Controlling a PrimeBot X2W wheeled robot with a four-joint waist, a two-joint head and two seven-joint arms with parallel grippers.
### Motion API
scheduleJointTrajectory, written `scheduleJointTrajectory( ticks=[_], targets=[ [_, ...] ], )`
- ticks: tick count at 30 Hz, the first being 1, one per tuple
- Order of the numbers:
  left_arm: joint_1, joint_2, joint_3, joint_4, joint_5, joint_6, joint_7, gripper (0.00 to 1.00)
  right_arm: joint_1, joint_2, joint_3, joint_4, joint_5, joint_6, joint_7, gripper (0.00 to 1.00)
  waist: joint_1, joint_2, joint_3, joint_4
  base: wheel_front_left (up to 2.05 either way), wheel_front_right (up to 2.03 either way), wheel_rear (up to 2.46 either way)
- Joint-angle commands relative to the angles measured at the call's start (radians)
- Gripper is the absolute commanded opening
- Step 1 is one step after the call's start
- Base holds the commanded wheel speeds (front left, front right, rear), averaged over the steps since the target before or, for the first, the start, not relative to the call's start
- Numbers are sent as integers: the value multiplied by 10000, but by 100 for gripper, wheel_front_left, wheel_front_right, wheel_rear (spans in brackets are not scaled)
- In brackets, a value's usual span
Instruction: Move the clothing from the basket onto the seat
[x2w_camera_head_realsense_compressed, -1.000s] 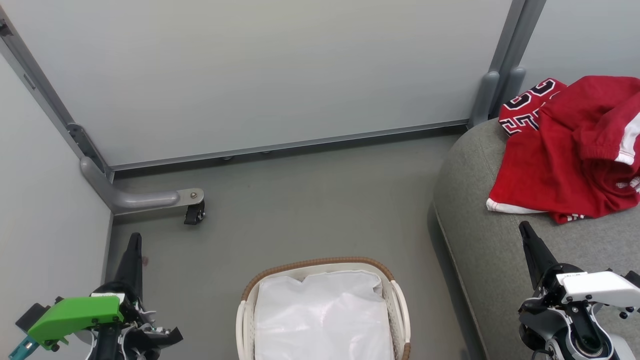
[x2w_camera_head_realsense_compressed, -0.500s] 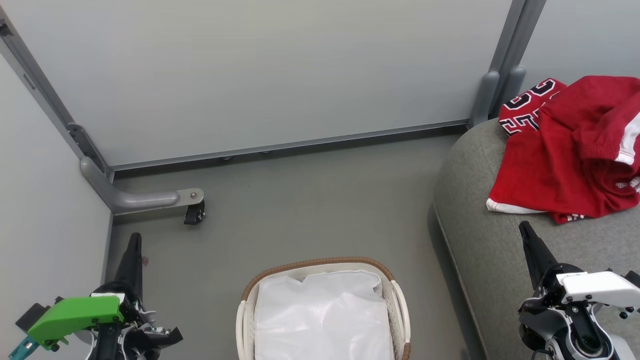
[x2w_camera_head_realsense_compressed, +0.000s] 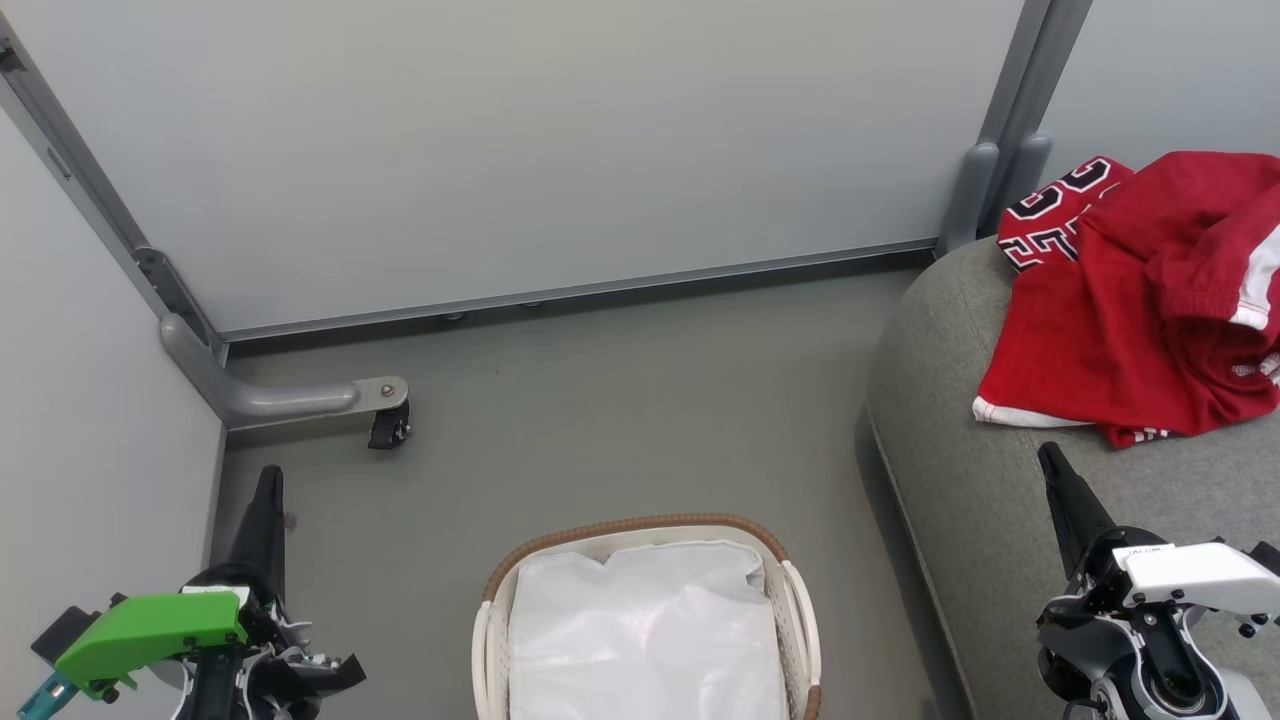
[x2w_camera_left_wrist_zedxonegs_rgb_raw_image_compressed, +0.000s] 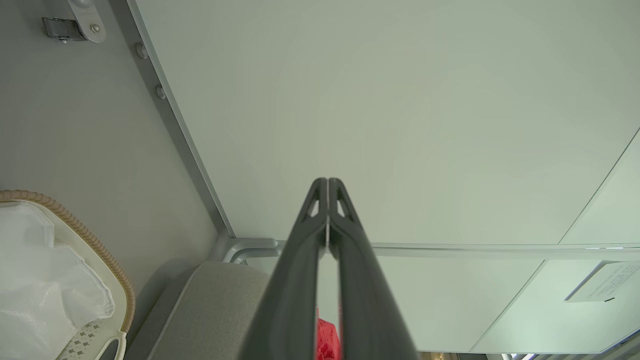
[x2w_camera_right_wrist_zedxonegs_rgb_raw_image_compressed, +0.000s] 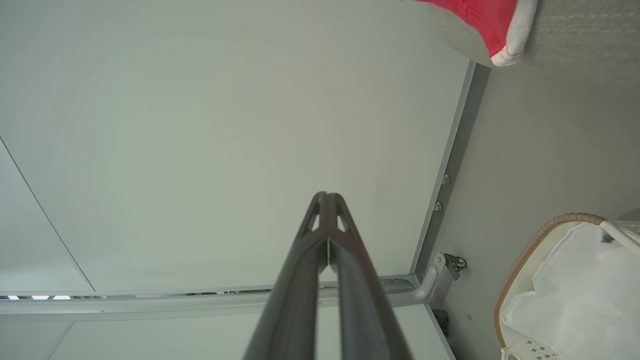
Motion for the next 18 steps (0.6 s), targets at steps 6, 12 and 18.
scheduleJointTrajectory(
  ticks=[6,12,18],
  targets=[
    [-100,66,20,-18,-35,-57,28,0,105,-59,-23,-35,35,4,12,0,0,0,0,0,0,0,0],
    [-100,66,20,-18,-35,-57,28,0,105,-59,-23,-35,35,4,12,0,0,0,0,0,0,0,0],
    [-100,66,19,-18,-34,-57,27,0,105,-59,-23,-35,35,4,12,0,0,0,0,0,0,0,0]
  ],
)
